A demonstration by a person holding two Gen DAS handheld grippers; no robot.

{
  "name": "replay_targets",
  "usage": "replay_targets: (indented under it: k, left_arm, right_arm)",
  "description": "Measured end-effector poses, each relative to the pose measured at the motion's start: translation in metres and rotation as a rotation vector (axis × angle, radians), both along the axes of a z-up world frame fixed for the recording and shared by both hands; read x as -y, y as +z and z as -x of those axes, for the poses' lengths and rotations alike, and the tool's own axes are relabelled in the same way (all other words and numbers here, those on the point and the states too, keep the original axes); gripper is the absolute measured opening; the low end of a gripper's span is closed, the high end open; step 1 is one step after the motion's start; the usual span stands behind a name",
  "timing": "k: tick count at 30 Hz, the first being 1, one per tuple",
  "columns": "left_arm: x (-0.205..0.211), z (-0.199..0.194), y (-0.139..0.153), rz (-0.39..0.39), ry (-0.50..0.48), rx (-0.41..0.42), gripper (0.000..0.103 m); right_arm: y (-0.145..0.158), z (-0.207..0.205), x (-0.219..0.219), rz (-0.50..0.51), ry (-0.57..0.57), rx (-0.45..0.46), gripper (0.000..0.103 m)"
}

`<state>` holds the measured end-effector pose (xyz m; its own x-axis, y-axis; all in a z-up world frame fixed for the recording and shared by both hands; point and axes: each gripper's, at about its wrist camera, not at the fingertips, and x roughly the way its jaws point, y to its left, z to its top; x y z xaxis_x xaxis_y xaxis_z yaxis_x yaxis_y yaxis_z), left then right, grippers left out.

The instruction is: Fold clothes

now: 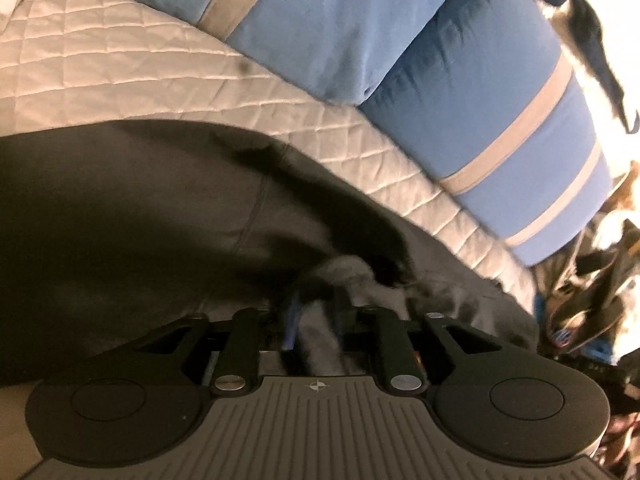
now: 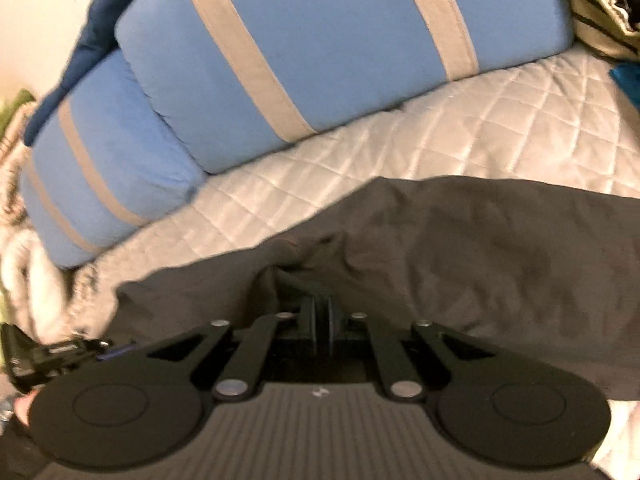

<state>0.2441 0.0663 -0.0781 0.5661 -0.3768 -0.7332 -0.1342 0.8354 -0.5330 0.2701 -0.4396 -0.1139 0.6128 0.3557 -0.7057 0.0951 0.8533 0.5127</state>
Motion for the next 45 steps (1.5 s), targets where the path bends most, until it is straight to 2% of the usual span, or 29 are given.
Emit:
replay_targets:
  k: [2,4,6,7,13,16,21,27,31,36,41,45]
  left_arm:
    - [-0.001,0.0,-0.002,0.003,0.002,0.0,0.038]
    - [-0.002,0.0,-0.003,0.012,0.008,0.002,0.044]
    - [-0.004,-0.001,-0.003,0.021,0.018,0.008,0.048]
    - [-0.005,-0.001,-0.002,0.027,0.024,0.012,0.049]
    - [0.003,-0.001,0.0,0.049,0.006,0.035,0.049]
    - [0.01,0.001,0.004,0.05,-0.014,0.061,0.049]
    - [0.021,-0.002,0.014,0.101,-0.084,0.091,0.049]
    - [0.034,-0.016,0.021,0.098,-0.091,0.107,0.049]
    - [0.041,-0.033,0.014,0.104,-0.077,0.092,0.049]
    - [0.051,-0.049,0.003,0.153,-0.069,0.075,0.05]
    - [0.057,-0.052,-0.01,0.102,-0.043,0.023,0.05]
    - [0.054,-0.053,-0.015,0.122,-0.009,0.064,0.049]
  right_arm:
    - [-0.001,0.004,0.006,0.032,-0.04,0.009,0.013]
    - [-0.003,0.005,0.011,0.012,-0.053,0.016,0.028]
    - [-0.004,0.005,0.015,-0.002,-0.053,0.009,0.038]
    - [-0.005,0.005,0.015,0.001,-0.046,0.008,0.045]
    - [-0.008,0.006,-0.001,0.001,0.034,0.018,0.06]
    - [-0.011,0.006,-0.008,0.002,0.048,0.014,0.061]
    - [-0.016,0.005,-0.013,-0.004,0.058,0.004,0.061]
    - [-0.011,0.008,-0.015,0.015,0.068,0.026,0.063]
    - [-0.008,0.009,-0.012,0.01,0.058,0.026,0.063]
    - [-0.002,0.015,-0.011,0.041,0.072,0.044,0.065]
    - [0.0,0.018,-0.009,0.053,0.077,0.049,0.066]
    - [-0.002,0.018,-0.01,0.048,0.076,0.047,0.068]
